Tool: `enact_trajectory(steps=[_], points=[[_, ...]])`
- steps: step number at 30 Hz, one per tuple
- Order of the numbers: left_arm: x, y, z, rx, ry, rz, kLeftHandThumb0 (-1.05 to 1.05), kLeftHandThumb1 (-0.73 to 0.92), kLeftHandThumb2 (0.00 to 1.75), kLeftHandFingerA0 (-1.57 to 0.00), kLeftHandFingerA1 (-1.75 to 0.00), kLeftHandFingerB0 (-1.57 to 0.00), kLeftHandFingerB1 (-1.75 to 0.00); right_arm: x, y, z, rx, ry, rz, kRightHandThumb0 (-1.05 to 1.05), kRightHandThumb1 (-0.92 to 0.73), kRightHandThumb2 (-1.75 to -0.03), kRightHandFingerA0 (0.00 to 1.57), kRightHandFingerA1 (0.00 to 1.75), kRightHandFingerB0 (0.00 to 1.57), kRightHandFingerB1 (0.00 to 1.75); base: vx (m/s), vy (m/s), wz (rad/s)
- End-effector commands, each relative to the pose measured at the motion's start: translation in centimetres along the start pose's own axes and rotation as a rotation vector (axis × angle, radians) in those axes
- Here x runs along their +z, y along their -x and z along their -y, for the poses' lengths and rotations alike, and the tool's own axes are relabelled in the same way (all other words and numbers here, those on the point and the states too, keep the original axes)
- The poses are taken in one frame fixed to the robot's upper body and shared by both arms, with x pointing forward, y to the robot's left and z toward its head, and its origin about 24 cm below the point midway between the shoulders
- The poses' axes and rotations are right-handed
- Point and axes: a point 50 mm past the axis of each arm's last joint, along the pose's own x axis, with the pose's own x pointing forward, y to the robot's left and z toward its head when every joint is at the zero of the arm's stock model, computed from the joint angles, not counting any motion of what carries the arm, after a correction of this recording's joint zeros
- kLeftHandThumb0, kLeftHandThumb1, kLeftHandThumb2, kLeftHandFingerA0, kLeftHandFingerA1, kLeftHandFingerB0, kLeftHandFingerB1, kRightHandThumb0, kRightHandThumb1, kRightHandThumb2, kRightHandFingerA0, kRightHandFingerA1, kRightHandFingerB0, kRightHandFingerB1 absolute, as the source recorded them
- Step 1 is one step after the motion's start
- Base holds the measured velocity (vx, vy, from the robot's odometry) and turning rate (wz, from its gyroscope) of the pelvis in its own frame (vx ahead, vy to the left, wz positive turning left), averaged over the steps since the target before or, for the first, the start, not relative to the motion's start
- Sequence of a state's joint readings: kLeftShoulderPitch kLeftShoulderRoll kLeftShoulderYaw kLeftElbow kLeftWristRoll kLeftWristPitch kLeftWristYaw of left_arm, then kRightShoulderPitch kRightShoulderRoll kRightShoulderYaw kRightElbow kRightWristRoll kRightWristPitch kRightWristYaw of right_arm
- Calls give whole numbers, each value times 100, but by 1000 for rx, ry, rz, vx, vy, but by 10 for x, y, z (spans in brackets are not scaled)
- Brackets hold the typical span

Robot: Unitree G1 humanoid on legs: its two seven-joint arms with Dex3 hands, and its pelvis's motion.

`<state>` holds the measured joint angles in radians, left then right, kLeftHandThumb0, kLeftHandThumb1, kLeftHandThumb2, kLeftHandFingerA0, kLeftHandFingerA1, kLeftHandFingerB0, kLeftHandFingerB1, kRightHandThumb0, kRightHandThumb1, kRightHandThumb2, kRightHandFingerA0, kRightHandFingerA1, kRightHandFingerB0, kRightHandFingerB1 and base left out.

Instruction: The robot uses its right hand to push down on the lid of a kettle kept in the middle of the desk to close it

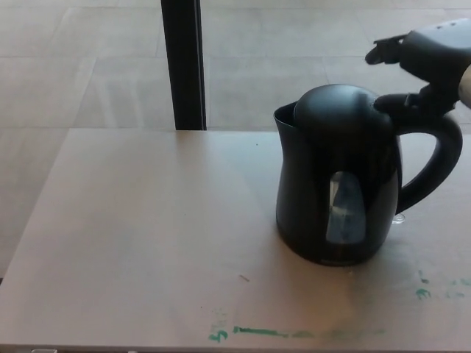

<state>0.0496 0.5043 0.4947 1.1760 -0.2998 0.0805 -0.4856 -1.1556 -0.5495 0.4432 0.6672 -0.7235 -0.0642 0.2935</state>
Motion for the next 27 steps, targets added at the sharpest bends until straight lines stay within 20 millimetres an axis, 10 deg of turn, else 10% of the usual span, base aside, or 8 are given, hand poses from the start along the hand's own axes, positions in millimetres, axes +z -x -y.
enact_trajectory(steps=[1,7,14,17,18,23,24,27], points=[[-2,2,-6,32,-6,-13,-70,69,60,-52,-46,-35,-34,-20,5,26,-51,-118,-43,-84,-80,-65,33,47,35,32,0,0,0],[-5,3,-7,25,15,-17,-80,58,91,-48,-58,-31,-47,-48,21,44,-113,-224,-78,-78,-78,-65,33,42,35,31,0,0,0],[-8,5,-8,30,57,-14,-67,66,60,-53,-47,-37,-35,-105,61,43,-175,-305,-212,-77,-77,-64,37,41,37,32,0,0,0],[-7,6,-9,23,23,-18,-70,54,92,-46,-58,-25,-46,-145,95,32,-187,-328,-342,-84,-69,-74,39,43,33,35,0,0,0],[-7,5,-9,25,51,-11,-66,66,60,-52,-48,-35,-35,-152,103,29,-198,-358,-365,-88,-69,-77,38,44,33,36,0,0,0],[-8,6,-9,26,42,-13,-68,68,61,-51,-47,-35,-34,-183,148,7,-259,-518,-454,-77,-79,-65,39,40,37,32,0,0,0],[-9,6,-9,29,36,-18,-70,54,92,-46,-58,-27,-47,-186,154,2,-260,-533,-474,-78,-79,-65,38,40,38,32,0,0,0],[-11,6,-10,47,40,-21,-68,67,61,-53,-47,-38,-36,-195,189,-29,-271,-588,-509,-83,-79,-65,31,55,39,35,0,0,0]])
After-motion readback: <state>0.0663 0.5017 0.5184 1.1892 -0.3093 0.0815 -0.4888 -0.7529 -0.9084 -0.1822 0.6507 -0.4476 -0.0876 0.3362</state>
